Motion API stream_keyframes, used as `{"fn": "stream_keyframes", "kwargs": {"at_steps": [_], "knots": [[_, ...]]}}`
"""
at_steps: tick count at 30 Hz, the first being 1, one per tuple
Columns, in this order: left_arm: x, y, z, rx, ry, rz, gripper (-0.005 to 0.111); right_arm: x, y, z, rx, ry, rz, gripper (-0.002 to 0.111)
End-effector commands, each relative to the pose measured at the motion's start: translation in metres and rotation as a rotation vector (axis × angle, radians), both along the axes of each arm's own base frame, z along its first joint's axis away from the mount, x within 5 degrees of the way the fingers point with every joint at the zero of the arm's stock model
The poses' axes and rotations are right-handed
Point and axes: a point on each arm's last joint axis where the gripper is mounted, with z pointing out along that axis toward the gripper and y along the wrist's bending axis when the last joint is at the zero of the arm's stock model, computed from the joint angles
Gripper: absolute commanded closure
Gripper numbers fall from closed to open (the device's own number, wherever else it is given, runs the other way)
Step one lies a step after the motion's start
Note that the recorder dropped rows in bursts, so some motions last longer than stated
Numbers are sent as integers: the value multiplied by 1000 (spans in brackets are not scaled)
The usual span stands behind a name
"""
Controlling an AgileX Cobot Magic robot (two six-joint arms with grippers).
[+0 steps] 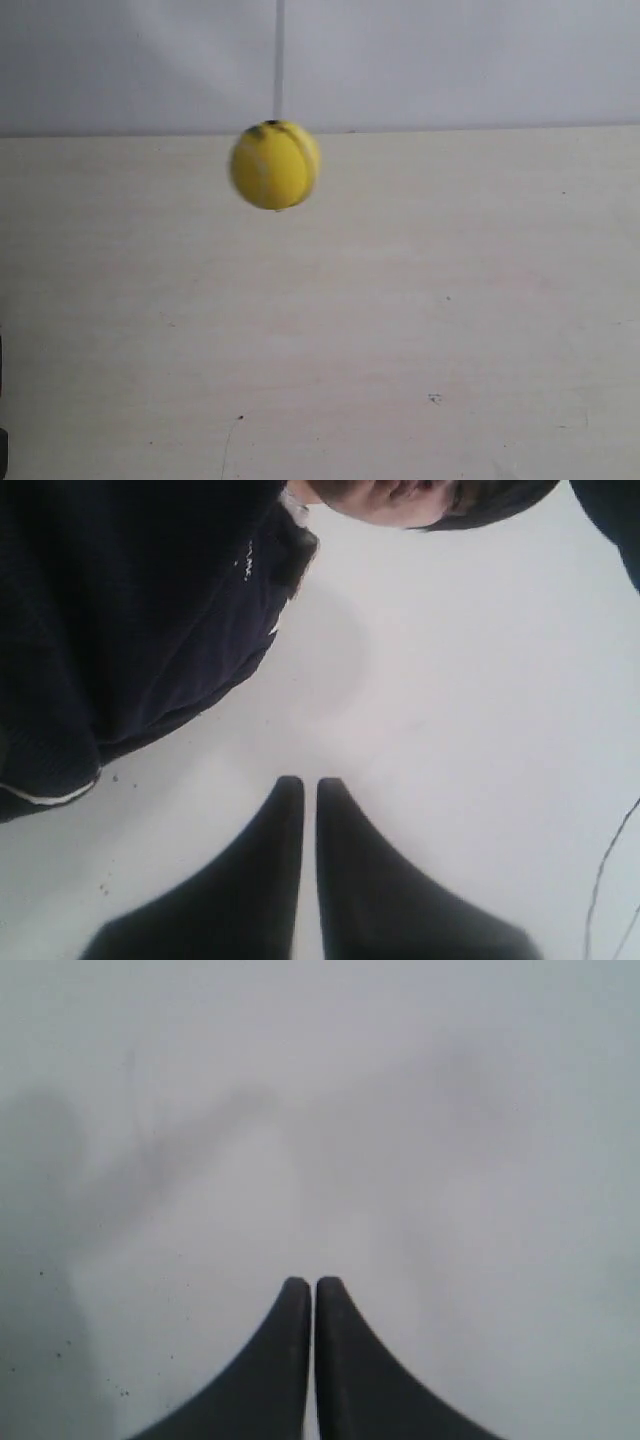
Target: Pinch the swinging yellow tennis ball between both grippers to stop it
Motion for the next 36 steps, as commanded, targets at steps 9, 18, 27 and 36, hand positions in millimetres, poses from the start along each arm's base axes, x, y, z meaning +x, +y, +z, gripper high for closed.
{"fn": "stream_keyframes", "kwargs": {"at_steps": [9, 18, 27, 36], "knots": [[16, -41, 43, 575, 141, -164, 102, 12, 5, 50, -81, 179, 10, 108], [85, -56, 43, 792, 382, -433, 102, 61, 27, 43, -195, 371, 209, 108], [145, -63, -3, 791, 468, -676, 102, 115, 56, 7, -283, 486, 517, 108], [177, -84, -38, 845, 436, -685, 102, 147, 70, -17, -260, 397, 698, 108]]}}
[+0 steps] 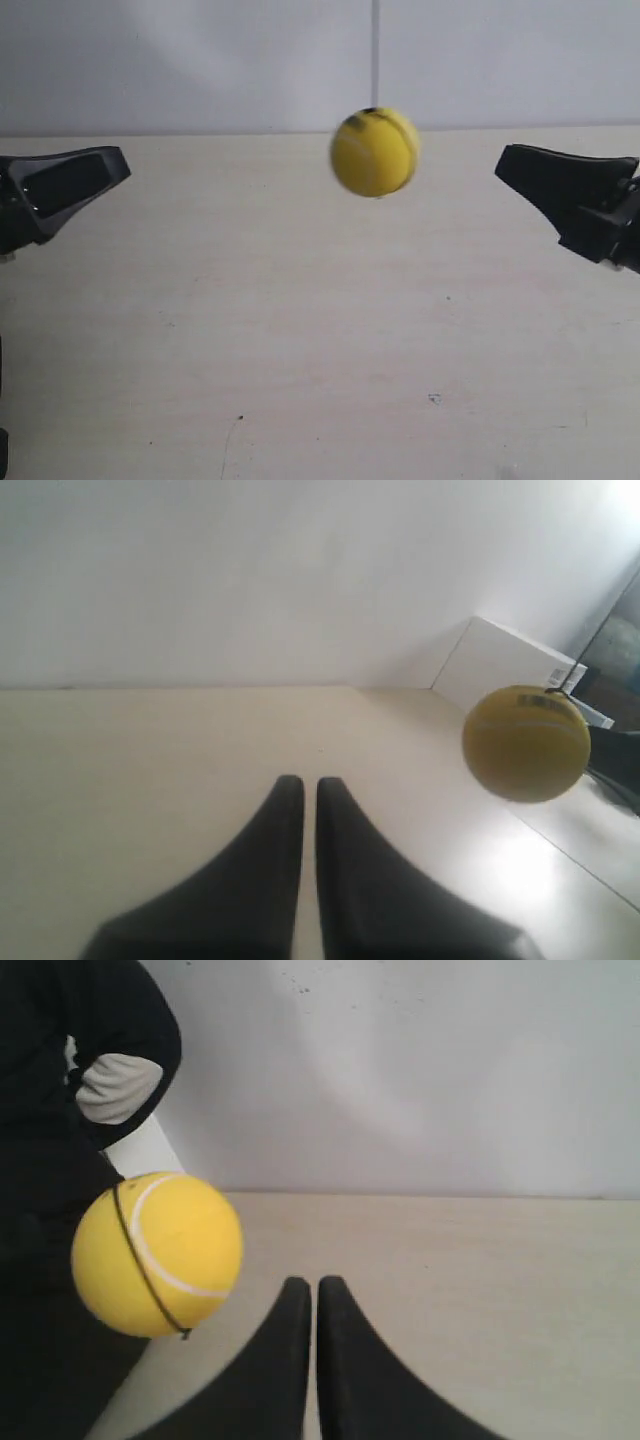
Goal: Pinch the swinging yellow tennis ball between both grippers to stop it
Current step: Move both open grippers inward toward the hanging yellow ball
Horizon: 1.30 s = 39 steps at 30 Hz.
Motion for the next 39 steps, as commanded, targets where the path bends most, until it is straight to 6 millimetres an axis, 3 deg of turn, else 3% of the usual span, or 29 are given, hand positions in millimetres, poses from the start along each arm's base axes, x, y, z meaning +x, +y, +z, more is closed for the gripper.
{"fn": "stream_keyframes", "kwargs": {"at_steps": [1, 7, 14, 26, 35, 39], "knots": [[13, -15, -10, 41, -86, 5, 102, 14, 6, -1, 58, -64, 84, 108], [38, -37, -15, 118, -65, -43, 102, 41, 14, -12, -51, -9, 170, 108], [50, -62, -14, 136, -86, -118, 102, 48, 33, -22, -134, -54, 254, 108], [49, -104, -19, 145, -113, -265, 102, 45, 56, -20, -183, -77, 323, 108], [45, -108, -20, 136, -97, -305, 102, 42, 58, -20, -194, -86, 351, 108], [37, -112, -8, -8, -134, -393, 102, 42, 58, -20, -190, -89, 358, 108]]}}
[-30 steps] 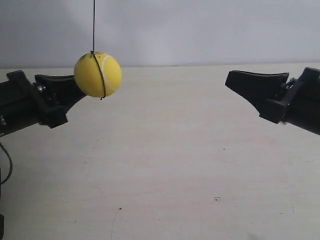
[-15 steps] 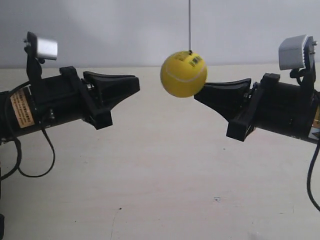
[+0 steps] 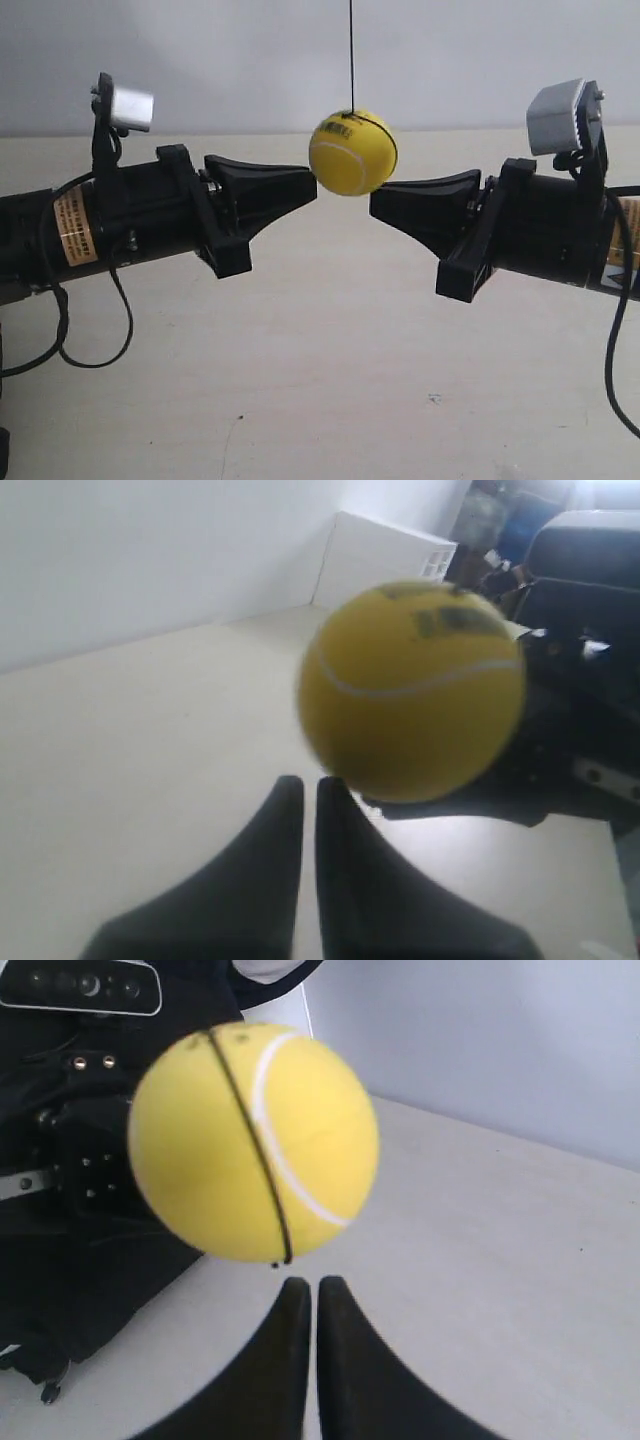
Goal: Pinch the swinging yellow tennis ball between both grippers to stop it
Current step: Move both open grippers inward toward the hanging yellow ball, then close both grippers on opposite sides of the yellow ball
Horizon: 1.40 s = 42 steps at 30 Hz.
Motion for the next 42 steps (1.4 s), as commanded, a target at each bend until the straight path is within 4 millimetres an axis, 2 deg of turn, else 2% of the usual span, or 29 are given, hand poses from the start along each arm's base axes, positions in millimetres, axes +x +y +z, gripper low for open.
{"fn": "stream_keyframes", "kwargs": {"at_steps": [1, 13, 17, 19, 25, 33, 42], "knots": [[-8, -4, 15, -157, -44, -97, 102, -1, 2, 1, -1, -15, 25, 108], [-2, -3, 7, -59, -25, -35, 102, -3, 2, 0, -21, -18, 40, 108], [-2, -2, 5, -39, -27, -26, 102, 10, -6, -7, -77, 48, -125, 108], [-1, -2, 3, -16, -22, -13, 102, 9, -6, -7, -74, 41, -121, 108], [1, -1, -1, 24, -6, 7, 102, 7, -5, 5, -16, -12, -113, 108], [1, -1, 0, 28, -31, 6, 102, -7, -8, 29, 0, -101, -91, 108], [0, -1, 4, -13, -49, -7, 102, -11, -6, 28, -14, -77, -42, 108]]}}
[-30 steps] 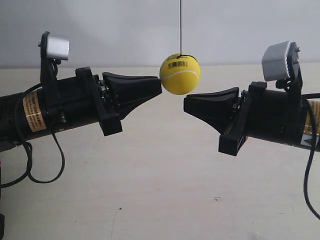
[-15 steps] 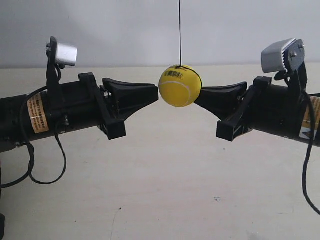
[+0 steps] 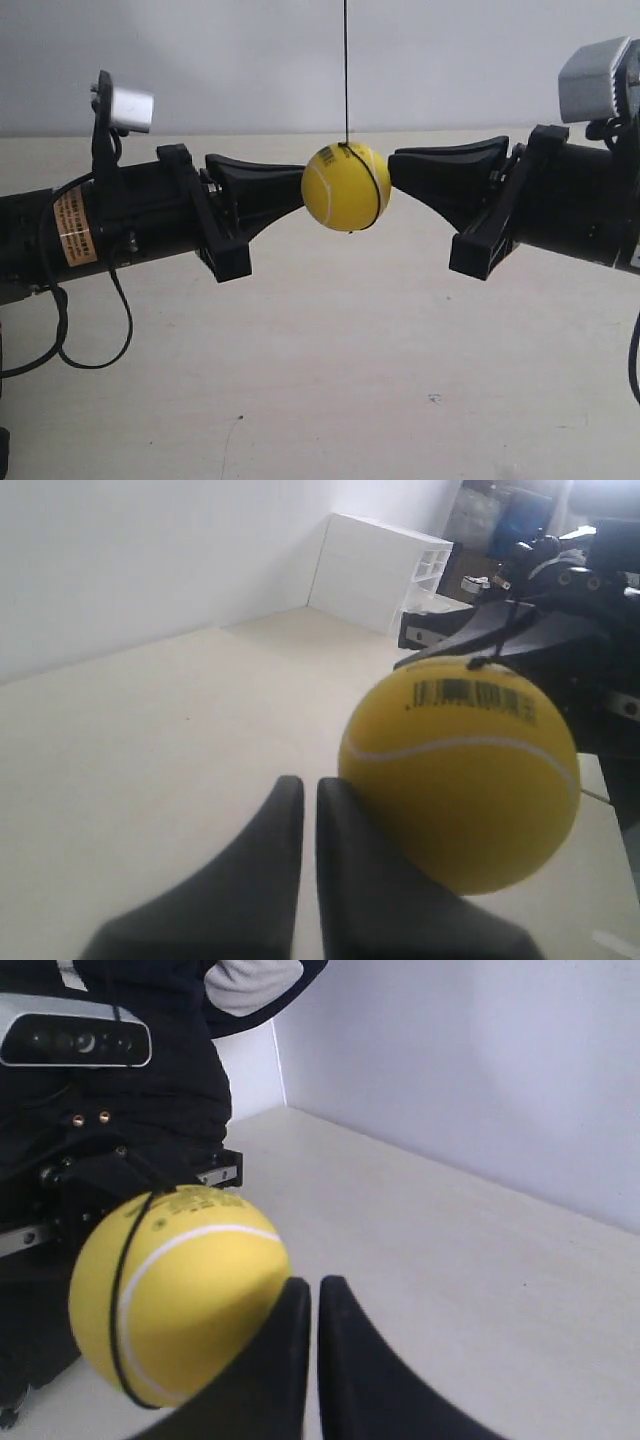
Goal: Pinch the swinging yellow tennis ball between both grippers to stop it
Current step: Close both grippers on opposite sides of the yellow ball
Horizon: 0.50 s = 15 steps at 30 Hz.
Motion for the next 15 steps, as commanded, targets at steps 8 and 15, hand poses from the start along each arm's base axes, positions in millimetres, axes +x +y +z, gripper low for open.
{"fn": "stream_keyframes", "kwargs": {"at_steps": [8, 15], "knots": [[-2, -2, 4, -28, -27, -31, 102, -4, 2, 2, -7, 4, 42, 108], [-14, -6, 3, 3, -70, -167, 102, -6, 3, 0, -18, 16, 62, 108]]}}
